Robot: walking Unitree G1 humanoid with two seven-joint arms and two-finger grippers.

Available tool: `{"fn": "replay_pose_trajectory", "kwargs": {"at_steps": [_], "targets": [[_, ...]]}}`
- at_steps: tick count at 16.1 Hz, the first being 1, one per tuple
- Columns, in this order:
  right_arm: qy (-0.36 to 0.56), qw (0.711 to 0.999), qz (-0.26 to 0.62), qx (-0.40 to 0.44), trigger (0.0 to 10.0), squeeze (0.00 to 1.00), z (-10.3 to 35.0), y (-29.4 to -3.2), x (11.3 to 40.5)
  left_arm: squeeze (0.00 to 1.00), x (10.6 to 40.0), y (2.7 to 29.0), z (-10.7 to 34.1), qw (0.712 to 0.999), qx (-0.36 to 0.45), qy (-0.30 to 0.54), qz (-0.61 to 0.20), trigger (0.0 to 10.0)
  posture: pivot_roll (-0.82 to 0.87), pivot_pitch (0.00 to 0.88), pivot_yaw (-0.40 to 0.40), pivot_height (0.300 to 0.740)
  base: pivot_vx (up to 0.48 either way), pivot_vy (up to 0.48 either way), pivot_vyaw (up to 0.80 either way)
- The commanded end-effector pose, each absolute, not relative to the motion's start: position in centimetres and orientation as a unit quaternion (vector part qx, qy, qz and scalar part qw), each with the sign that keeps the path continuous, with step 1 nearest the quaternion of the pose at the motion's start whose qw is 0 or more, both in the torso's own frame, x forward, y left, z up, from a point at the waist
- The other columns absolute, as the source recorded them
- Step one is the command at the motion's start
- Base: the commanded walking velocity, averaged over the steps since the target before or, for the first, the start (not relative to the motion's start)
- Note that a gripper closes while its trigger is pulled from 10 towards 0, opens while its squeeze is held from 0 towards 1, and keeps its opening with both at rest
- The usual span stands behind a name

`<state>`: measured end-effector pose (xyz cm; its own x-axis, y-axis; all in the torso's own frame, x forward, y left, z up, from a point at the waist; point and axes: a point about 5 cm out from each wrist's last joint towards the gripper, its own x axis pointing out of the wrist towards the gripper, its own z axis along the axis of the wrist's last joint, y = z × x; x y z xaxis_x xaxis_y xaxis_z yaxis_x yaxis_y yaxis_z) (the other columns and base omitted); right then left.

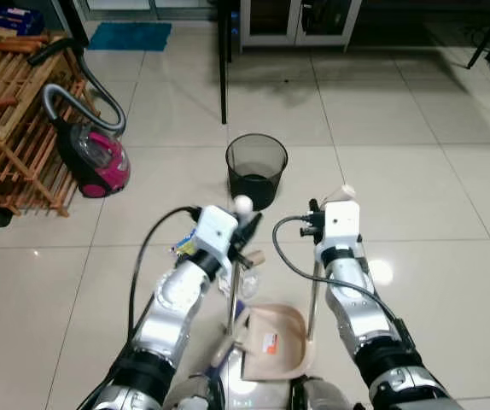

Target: Sweep floor

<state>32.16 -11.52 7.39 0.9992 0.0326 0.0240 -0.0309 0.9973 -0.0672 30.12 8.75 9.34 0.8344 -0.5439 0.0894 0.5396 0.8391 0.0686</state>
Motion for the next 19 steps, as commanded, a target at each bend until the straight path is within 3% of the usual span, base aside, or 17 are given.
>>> {"fn": "replay_pose_trajectory", "kwargs": {"at_steps": [1, 4, 8, 16, 19], "targets": [[-0.005, 1.000, 0.011, -0.021, 10.0, 0.00, 7.4, -11.5, 32.3, 0.00, 30.6, 8.6, 10.5, 0.961, -0.017, -0.071, -0.268, 10.0, -0.01, 0.185, 0.003, 0.740, 0.000, 0.000, 0.00], [-0.002, 1.000, 0.013, -0.016, 10.0, 0.00, 7.4, -11.3, 32.5, 0.00, 31.2, 8.3, 12.5, 0.958, -0.083, -0.091, -0.259, 10.0, 0.00, 0.173, 0.007, 0.740, 0.000, 0.000, 0.00], [0.005, 1.000, 0.005, -0.007, 10.0, 0.00, 7.3, -11.6, 32.6, 0.00, 30.8, 7.8, 13.4, 0.944, -0.094, -0.088, -0.304, 10.0, 0.01, 0.160, 0.017, 0.740, 0.000, 0.000, 0.00], [0.010, 1.000, -0.013, -0.001, 10.0, 0.00, 7.2, -12.8, 32.9, 0.00, 30.9, 9.2, 17.9, 0.913, -0.001, -0.140, -0.384, 10.0, 0.01, 0.140, 0.026, 0.740, 0.000, 0.000, 0.00], [0.009, 1.000, -0.017, 0.000, 10.0, 0.00, 7.2, -13.2, 32.9, 0.00, 31.0, 10.5, 21.7, 0.894, 0.007, -0.174, -0.414, 10.0, 0.02, 0.131, 0.029, 0.740, 0.000, 0.000, 0.00]]}}
